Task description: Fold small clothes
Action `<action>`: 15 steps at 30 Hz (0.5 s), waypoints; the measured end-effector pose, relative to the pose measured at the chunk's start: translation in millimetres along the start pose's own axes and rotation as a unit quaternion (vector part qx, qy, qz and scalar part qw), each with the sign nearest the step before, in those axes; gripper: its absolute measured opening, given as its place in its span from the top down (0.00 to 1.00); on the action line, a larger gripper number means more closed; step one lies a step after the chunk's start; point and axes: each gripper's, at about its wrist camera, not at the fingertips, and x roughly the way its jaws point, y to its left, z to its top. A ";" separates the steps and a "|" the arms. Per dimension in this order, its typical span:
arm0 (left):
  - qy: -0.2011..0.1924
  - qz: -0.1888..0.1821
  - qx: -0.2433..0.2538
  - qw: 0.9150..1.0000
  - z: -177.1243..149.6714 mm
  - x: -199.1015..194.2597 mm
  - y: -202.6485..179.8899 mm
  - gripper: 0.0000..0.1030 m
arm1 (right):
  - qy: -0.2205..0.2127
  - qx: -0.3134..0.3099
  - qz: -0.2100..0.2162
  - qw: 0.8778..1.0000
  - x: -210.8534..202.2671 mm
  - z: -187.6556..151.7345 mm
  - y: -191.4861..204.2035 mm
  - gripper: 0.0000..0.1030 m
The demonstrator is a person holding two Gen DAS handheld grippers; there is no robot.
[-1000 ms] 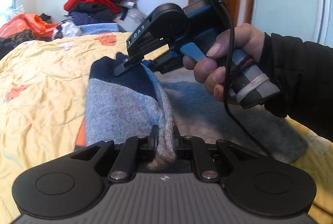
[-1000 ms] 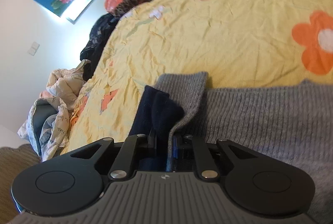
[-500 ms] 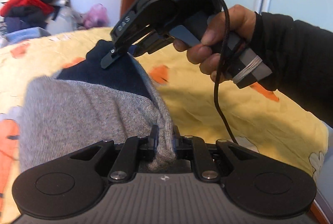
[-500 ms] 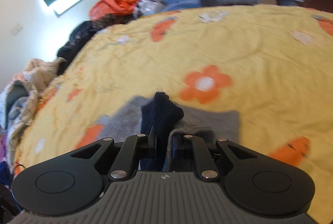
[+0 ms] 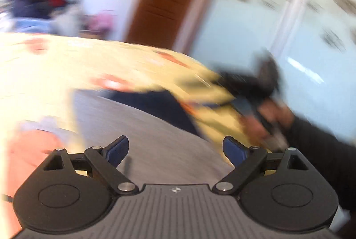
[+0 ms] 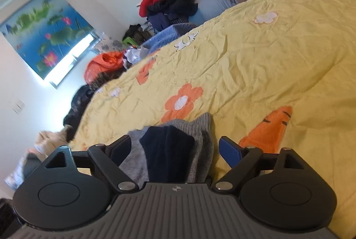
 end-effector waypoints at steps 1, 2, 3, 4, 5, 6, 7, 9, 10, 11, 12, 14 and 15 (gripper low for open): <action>-0.001 0.022 -0.032 0.999 7.9 6.6 18.4 0.10 | 0.007 0.001 -0.010 1.000 4.1 -1.3 -3.7 0.16; 0.004 0.038 -0.074 0.997 14.7 18.6 40.2 0.10 | 0.014 0.005 -0.018 1.000 10.7 -2.8 -7.4 0.17; 0.020 0.041 -0.114 0.992 18.6 31.9 58.8 0.10 | 0.022 0.016 -0.018 0.999 17.6 -3.7 -10.7 0.18; 0.044 0.037 -0.154 0.986 21.2 46.8 75.3 0.11 | 0.028 0.027 -0.011 0.999 24.0 -4.8 -13.3 0.19; 0.061 0.026 -0.188 0.980 21.7 60.2 88.5 0.11 | 0.034 0.034 -0.004 0.999 30.0 -6.4 -14.2 0.19; 0.075 0.013 -0.218 0.973 19.7 73.8 100.1 0.12 | 0.041 0.036 0.000 0.999 35.6 -7.8 -13.0 0.19; 0.063 0.005 -0.225 0.972 17.7 78.1 103.6 0.14 | 0.049 0.033 0.002 0.998 40.6 -9.6 -9.8 0.19; 0.071 0.002 -0.218 0.973 11.8 90.7 93.4 0.33 | 0.058 0.020 0.011 0.998 46.4 -12.9 -2.6 0.19; 0.083 0.002 -0.215 0.973 13.3 98.3 91.2 0.59 | 0.063 0.016 0.016 0.998 48.6 -14.4 0.5 0.20; 0.098 0.011 -0.212 0.972 13.5 107.7 90.3 0.70 | 0.068 0.015 0.015 0.997 50.9 -15.8 2.4 0.29; 0.099 0.017 -0.205 0.974 12.0 111.6 87.9 0.72 | 0.070 0.011 0.006 0.997 52.9 -17.7 4.8 0.48; 0.099 0.022 -0.192 0.976 13.8 113.3 83.5 0.76 | 0.078 0.012 0.000 0.997 58.3 -21.0 8.1 0.62; 0.099 0.025 -0.187 0.977 15.4 109.5 85.6 0.76 | 0.072 0.011 -0.001 0.997 58.2 -22.0 10.9 0.64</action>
